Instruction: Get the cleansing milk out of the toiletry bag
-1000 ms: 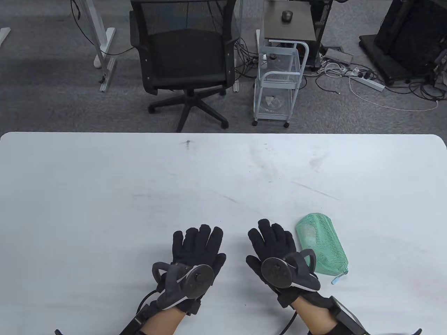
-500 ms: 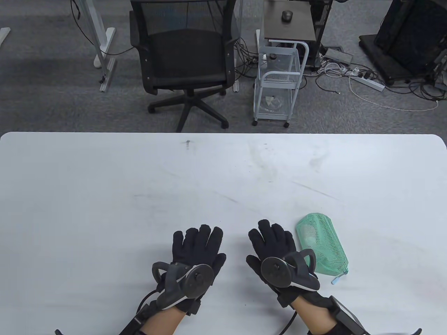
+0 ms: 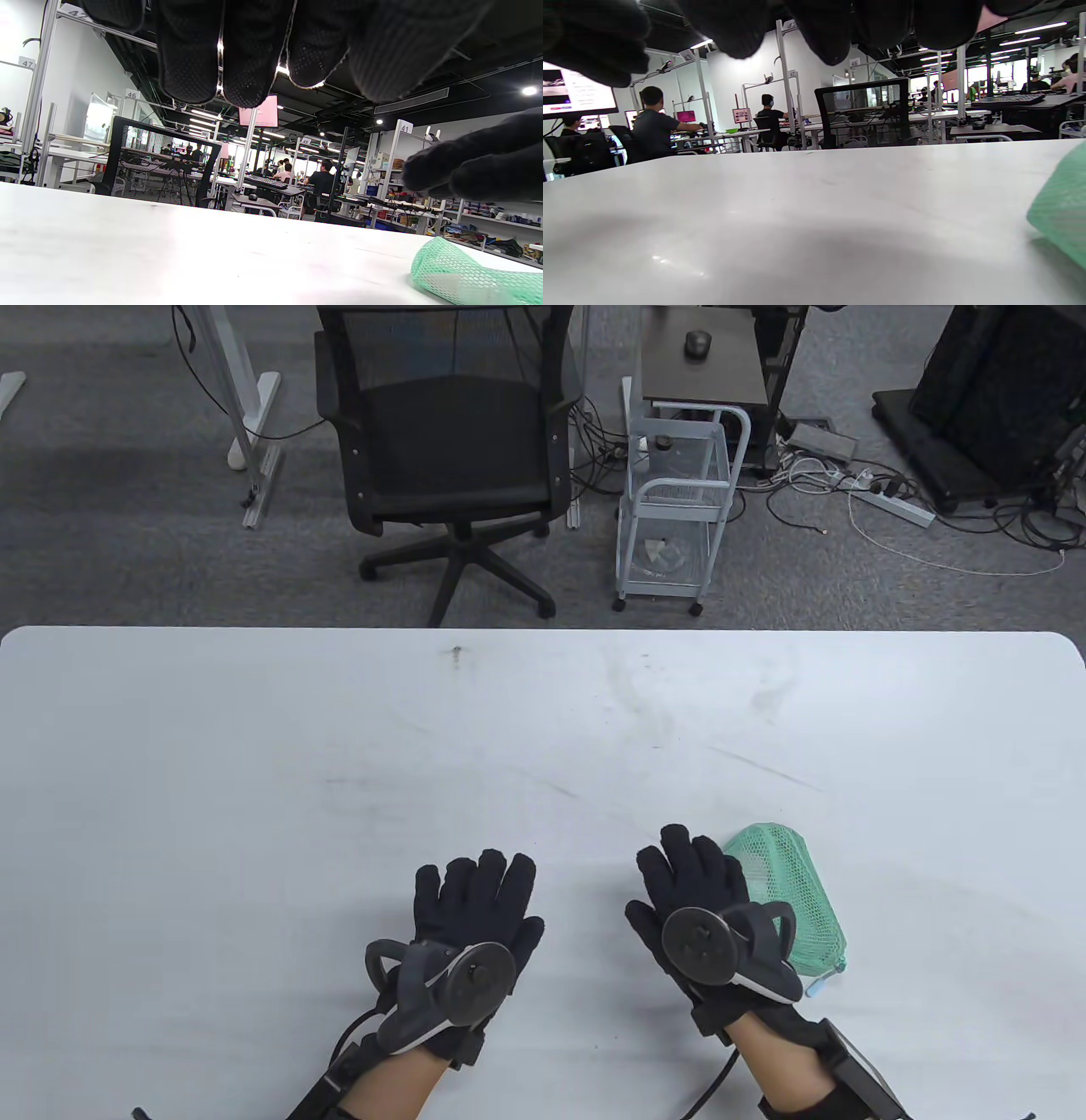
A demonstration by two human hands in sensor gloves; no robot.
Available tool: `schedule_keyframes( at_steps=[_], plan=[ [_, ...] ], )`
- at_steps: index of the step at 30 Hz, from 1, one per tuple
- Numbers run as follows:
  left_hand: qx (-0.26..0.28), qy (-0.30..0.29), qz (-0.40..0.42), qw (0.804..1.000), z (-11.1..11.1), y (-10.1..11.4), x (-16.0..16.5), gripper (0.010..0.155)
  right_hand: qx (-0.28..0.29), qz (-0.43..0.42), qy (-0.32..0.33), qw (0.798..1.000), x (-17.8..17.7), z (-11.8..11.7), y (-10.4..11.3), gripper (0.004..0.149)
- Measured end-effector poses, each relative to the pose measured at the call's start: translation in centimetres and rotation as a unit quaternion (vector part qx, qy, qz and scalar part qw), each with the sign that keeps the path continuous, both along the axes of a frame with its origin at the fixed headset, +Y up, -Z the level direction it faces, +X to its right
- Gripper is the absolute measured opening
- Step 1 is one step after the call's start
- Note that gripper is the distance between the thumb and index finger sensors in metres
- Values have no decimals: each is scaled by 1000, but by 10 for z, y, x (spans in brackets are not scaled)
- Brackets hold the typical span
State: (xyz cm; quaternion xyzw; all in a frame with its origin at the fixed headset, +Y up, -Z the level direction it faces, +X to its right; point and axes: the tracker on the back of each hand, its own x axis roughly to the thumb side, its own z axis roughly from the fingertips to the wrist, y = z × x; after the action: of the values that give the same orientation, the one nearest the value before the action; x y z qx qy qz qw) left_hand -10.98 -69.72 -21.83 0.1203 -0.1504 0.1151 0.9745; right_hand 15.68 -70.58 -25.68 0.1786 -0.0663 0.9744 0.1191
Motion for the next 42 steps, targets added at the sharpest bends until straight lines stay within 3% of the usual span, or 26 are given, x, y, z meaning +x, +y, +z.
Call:
schedule_keyframes(
  at_steps=[9, 17, 28, 33, 42],
  plan=[
    [-9, 14, 5, 1000, -5, -1, -8, 66, -11, -14, -124, 992, 50, -23, 2, 62],
    [-12, 22, 5, 1000, -6, 0, -9, 65, -82, 0, -213, 974, 81, -43, -18, 65],
    [-17, 28, 8, 999, -8, 0, -12, 65, -142, 64, -239, 958, 79, -52, -40, 70],
    [-21, 27, 9, 999, -8, -1, -12, 65, -149, 79, -226, 959, 74, -55, -47, 55],
    [-23, 27, 10, 999, -9, -1, -13, 65, -103, 87, -227, 965, 73, -56, -47, 36]
  ],
)
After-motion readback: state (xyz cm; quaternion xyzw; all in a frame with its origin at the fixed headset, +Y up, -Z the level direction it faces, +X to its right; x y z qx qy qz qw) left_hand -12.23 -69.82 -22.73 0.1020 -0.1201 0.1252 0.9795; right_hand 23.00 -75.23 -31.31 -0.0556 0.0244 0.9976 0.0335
